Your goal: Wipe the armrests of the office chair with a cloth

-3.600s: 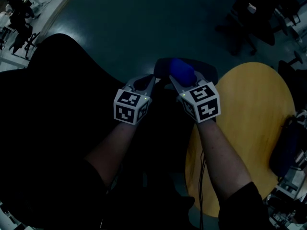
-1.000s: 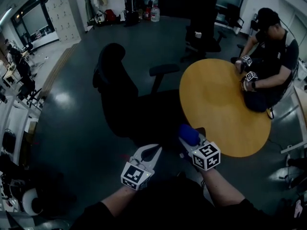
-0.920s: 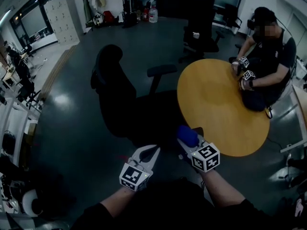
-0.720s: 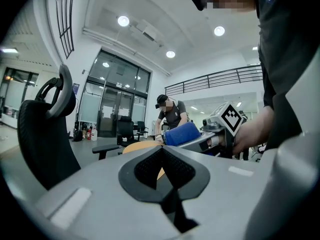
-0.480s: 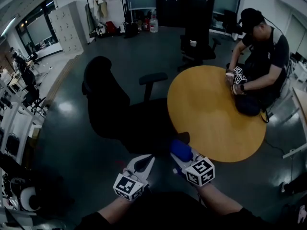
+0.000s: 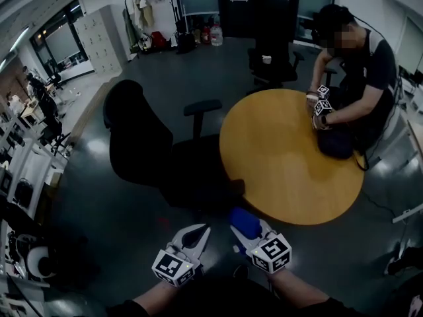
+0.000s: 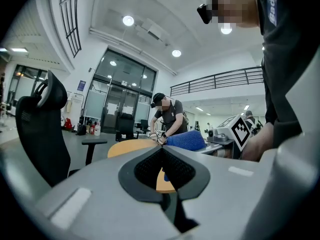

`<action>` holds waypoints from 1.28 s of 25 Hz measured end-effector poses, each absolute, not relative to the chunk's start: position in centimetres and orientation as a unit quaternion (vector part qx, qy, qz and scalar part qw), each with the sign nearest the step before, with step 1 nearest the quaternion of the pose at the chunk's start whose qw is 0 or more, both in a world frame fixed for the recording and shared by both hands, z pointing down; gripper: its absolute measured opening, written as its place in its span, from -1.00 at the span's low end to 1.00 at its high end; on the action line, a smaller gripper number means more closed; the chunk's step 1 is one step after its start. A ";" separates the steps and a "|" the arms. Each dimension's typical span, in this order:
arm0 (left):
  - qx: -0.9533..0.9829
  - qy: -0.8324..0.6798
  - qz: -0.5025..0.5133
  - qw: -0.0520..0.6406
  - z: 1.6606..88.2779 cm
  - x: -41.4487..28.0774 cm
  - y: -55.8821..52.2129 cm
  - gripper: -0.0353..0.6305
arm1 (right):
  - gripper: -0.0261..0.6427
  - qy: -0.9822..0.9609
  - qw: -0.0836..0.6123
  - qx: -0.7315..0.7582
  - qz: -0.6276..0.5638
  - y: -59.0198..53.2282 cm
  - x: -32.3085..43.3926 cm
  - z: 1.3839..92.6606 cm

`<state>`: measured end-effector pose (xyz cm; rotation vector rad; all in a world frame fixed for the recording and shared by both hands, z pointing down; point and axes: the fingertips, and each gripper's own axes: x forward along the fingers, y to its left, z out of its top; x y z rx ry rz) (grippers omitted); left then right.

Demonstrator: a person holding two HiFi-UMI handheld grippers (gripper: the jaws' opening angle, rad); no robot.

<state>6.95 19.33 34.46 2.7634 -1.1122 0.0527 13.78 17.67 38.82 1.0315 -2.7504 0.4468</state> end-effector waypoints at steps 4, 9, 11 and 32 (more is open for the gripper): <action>0.933 -0.351 0.025 0.072 33.7 8.2 20.1 -0.85 | -0.61 -0.921 0.072 0.358 0.135 18.2 14.5 37.3; 0.937 -0.345 0.025 0.059 32.6 8.2 20.4 -0.85 | -0.60 -0.927 0.066 0.354 0.104 19.3 13.6 35.7; 0.938 -0.342 0.020 0.061 32.5 8.0 20.6 -0.85 | -0.60 -0.928 0.070 0.352 0.101 19.5 13.1 35.7; 0.934 -0.350 0.022 0.065 33.4 4.0 22.1 -0.85 | -0.60 -0.934 0.085 0.330 0.106 20.7 9.0 36.3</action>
